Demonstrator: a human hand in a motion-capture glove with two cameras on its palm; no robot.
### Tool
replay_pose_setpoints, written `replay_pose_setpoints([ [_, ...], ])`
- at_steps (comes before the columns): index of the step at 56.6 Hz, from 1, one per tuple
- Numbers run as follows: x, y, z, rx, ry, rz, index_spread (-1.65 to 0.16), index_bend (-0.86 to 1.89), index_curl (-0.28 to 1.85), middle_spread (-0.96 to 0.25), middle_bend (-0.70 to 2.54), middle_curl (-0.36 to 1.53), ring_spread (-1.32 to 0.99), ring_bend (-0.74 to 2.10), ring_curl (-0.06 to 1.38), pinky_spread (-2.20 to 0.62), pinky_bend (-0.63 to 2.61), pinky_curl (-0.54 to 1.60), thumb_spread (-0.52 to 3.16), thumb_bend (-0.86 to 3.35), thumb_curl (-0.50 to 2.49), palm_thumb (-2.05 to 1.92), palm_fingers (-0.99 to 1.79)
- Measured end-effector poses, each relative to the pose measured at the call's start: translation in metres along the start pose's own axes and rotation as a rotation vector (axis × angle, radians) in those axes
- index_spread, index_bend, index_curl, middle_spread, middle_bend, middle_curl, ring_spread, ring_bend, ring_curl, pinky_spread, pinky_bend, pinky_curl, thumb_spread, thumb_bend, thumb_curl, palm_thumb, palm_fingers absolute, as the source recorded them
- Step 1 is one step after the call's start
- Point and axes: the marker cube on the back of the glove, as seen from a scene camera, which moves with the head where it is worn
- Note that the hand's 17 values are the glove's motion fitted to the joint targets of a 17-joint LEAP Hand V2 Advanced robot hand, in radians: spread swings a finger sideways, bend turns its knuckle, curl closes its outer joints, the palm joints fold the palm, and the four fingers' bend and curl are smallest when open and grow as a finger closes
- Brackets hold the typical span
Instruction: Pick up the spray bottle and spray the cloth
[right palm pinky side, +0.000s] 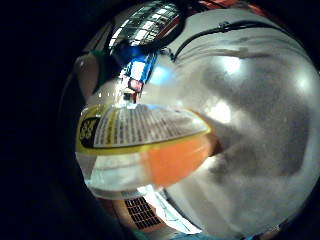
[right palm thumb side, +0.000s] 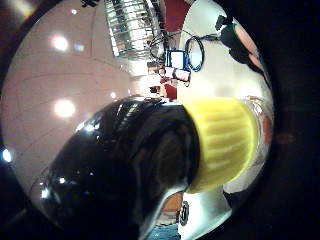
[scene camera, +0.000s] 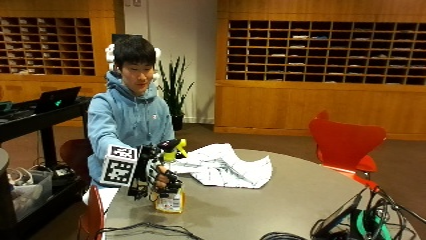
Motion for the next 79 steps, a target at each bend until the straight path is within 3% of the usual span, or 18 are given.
replay_pose_setpoints([
  [27,-0.013,-0.009,0.001,-0.027,-0.014,-0.051,-0.28,0.14,0.29,-0.14,0.26,0.39,-0.16,0.48,0.36,-0.07,0.24,0.35,0.86,-0.01,0.49,0.87,1.14],
  [45,-0.015,-0.017,0.003,-0.039,-0.016,-0.059,-0.24,0.21,0.4,-0.19,0.41,0.46,-0.19,0.46,0.38,-0.17,0.22,0.36,0.54,-0.03,0.61,1.0,1.33],
  [79,-0.015,-0.012,0.005,0.216,0.003,-0.089,-0.21,0.41,0.53,-0.17,0.58,0.51,-0.19,0.57,0.46,-0.31,0.31,0.4,0.22,-0.04,0.72,0.93,1.42],
])
